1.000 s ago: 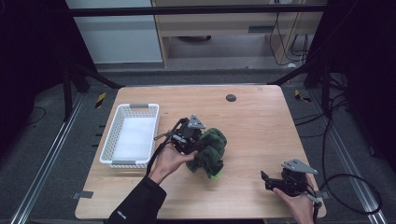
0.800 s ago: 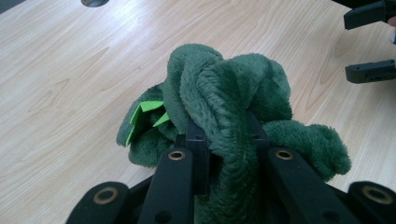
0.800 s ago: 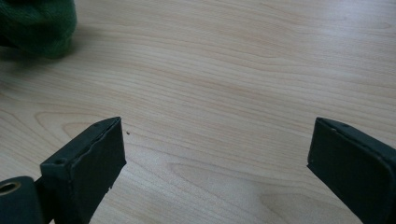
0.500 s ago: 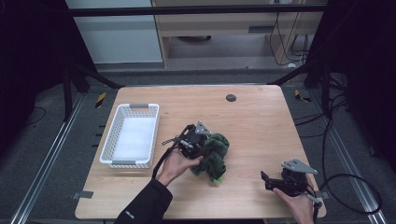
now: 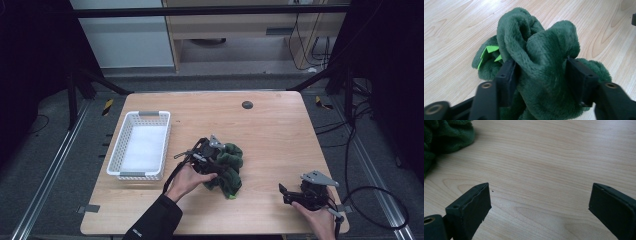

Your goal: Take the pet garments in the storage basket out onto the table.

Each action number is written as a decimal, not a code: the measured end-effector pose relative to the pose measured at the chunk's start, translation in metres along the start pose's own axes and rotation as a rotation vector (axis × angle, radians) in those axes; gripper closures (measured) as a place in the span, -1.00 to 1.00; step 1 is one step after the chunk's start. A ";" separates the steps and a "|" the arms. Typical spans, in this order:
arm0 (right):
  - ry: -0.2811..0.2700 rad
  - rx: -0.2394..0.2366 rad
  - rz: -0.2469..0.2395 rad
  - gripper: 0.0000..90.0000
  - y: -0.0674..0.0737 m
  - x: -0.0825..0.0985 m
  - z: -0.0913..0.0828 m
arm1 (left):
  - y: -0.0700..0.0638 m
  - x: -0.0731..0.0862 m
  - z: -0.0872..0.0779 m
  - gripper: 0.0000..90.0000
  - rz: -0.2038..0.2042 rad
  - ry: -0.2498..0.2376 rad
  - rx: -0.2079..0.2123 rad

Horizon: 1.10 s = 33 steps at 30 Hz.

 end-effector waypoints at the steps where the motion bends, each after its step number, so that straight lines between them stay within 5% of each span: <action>1: 0.000 0.000 0.000 -0.91 0.000 0.000 0.000 | 0.000 0.000 0.000 -0.14 0.000 0.000 0.000; 10: 0.001 0.001 0.004 -0.91 0.000 0.000 0.000 | -0.001 0.006 -0.010 -0.57 0.000 -0.040 -0.012; 25: 0.001 0.008 0.004 -0.92 -0.001 0.000 0.000 | -0.003 0.019 -0.048 -0.64 -0.020 -0.137 0.010; 33: -0.001 0.009 0.005 -0.92 -0.001 0.000 0.000 | 0.004 0.042 -0.066 -0.63 -0.052 -0.172 -0.011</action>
Point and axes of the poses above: each handheld gripper's, and its own axes: z roughly forward along the jaws, x roughly out of its underside, y roughly to its left, the point moved 3 cm from there along z, roughly forward along the jaws, and after that the axes turned 4 degrees about -y, right-handed, at the moved point
